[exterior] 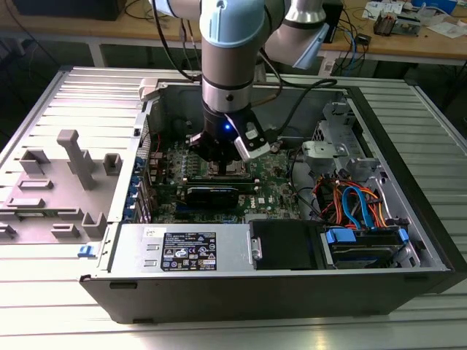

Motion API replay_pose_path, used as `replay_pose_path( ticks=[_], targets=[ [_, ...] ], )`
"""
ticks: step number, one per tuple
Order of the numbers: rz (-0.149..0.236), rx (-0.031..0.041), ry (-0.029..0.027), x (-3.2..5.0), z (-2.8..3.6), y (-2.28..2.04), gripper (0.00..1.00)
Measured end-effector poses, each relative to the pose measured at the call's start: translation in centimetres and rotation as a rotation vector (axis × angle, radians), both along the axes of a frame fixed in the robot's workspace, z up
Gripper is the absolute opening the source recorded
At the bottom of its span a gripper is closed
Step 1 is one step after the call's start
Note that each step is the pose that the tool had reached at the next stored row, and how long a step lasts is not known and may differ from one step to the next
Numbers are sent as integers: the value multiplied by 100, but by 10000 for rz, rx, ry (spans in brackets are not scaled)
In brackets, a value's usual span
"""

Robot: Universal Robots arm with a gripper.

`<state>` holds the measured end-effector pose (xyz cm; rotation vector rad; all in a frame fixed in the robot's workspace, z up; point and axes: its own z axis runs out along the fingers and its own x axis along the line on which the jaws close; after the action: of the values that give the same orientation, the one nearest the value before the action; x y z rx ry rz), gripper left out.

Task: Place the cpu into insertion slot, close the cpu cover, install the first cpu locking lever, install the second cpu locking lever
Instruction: 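Install the second cpu locking lever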

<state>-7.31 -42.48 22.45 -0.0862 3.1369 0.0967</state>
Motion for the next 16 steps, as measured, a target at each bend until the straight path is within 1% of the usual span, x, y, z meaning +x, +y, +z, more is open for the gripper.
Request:
replay_pose_path(
  ticks=[3,6,7,11,16],
  targets=[
    [1,24,0,-42,-8,-5,11],
    [3,30,0,-52,-8,-58,11],
    [2,35,-1,-53,-8,-65,11],
    [7,48,0,-69,-9,-69,11],
    [54,50,-1,-140,-21,-69,11]
  ],
)
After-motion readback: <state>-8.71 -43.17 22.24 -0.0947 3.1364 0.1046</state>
